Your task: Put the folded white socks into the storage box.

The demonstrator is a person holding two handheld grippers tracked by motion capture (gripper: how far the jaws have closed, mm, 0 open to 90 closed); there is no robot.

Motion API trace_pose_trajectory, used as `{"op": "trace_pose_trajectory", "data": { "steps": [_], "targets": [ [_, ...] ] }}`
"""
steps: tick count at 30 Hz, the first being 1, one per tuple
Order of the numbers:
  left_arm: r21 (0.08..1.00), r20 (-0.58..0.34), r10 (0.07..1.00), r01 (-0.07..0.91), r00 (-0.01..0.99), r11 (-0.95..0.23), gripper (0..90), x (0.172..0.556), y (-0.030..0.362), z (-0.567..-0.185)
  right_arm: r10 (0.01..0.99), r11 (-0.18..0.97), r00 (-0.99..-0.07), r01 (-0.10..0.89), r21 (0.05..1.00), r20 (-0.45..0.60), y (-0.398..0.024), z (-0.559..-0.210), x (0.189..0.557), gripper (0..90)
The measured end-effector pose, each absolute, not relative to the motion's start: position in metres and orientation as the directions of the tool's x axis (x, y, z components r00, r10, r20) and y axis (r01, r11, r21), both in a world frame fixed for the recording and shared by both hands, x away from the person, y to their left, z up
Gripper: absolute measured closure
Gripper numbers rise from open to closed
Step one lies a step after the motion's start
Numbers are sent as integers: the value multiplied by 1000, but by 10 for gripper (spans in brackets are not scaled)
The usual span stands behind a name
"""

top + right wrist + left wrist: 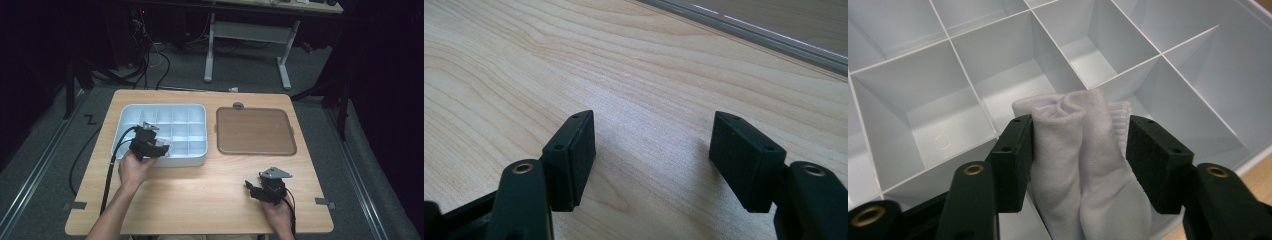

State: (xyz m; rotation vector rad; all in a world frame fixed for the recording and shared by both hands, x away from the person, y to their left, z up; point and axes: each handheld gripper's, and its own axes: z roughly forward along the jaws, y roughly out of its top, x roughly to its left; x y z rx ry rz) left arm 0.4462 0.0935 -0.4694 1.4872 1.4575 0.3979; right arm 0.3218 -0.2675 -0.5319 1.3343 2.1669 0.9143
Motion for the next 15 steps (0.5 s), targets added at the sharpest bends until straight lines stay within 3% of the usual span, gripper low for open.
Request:
{"op": "trace_pose_trajectory", "data": {
  "steps": [6, 15],
  "targets": [
    [805, -332, 921, 571, 205, 163, 617, 450, 88, -476, 897, 319, -442, 610, 726, -22, -268, -532, 322, 353],
    [778, -308, 929, 616, 205, 121, 705, 456, 85, -489, 896, 319, -442, 609, 726, -23, -267, -532, 322, 352]
  ]
}}
